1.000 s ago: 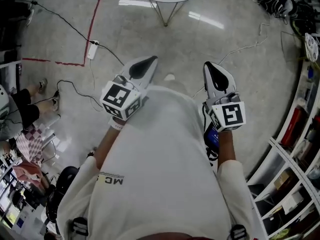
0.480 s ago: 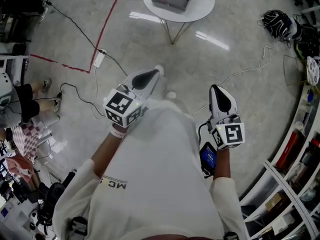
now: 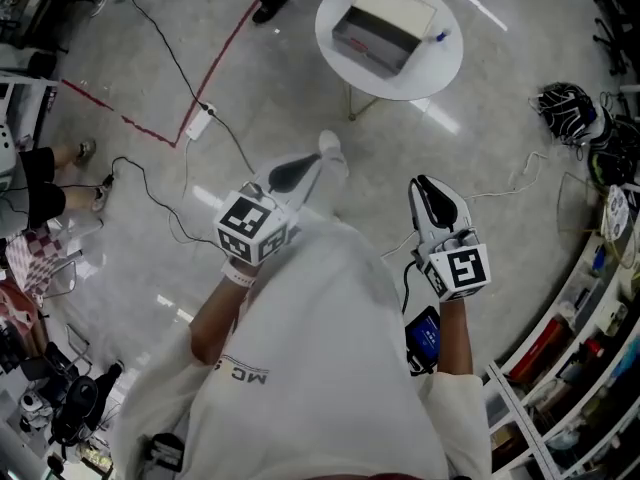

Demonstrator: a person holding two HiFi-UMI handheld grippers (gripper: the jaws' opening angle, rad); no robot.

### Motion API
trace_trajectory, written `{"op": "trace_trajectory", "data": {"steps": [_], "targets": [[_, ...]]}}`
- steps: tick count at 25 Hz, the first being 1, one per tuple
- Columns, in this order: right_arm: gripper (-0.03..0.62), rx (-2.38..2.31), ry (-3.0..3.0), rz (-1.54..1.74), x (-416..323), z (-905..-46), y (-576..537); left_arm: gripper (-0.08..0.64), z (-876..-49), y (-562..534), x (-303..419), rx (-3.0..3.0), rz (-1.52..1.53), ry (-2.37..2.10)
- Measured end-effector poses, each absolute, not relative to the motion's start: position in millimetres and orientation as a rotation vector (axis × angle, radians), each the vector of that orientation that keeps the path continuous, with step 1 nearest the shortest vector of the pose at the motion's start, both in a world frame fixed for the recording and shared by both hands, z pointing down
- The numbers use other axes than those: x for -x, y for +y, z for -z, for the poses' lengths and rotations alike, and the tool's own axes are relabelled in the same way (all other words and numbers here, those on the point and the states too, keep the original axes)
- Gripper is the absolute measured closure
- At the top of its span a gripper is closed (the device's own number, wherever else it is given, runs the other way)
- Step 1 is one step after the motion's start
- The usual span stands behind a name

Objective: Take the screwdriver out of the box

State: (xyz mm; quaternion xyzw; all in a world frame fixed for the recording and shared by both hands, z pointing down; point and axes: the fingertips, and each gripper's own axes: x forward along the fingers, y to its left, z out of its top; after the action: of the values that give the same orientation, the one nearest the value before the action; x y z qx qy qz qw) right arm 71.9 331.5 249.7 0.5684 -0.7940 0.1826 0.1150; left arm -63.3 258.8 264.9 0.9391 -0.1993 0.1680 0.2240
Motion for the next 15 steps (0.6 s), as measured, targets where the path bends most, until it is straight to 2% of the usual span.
{"op": "trace_trajectory", "data": {"steps": [9, 15], "targets": [[0.551, -1.371, -2.365, -0.567, -104, -261, 137, 0.558, -284, 90, 31, -2.486, -0.425, -0.677], [0.551, -1.281, -2.391, -0.58, -106, -276, 52, 0.558, -281, 30, 21, -2.482, -0.397, -0.733]]}}
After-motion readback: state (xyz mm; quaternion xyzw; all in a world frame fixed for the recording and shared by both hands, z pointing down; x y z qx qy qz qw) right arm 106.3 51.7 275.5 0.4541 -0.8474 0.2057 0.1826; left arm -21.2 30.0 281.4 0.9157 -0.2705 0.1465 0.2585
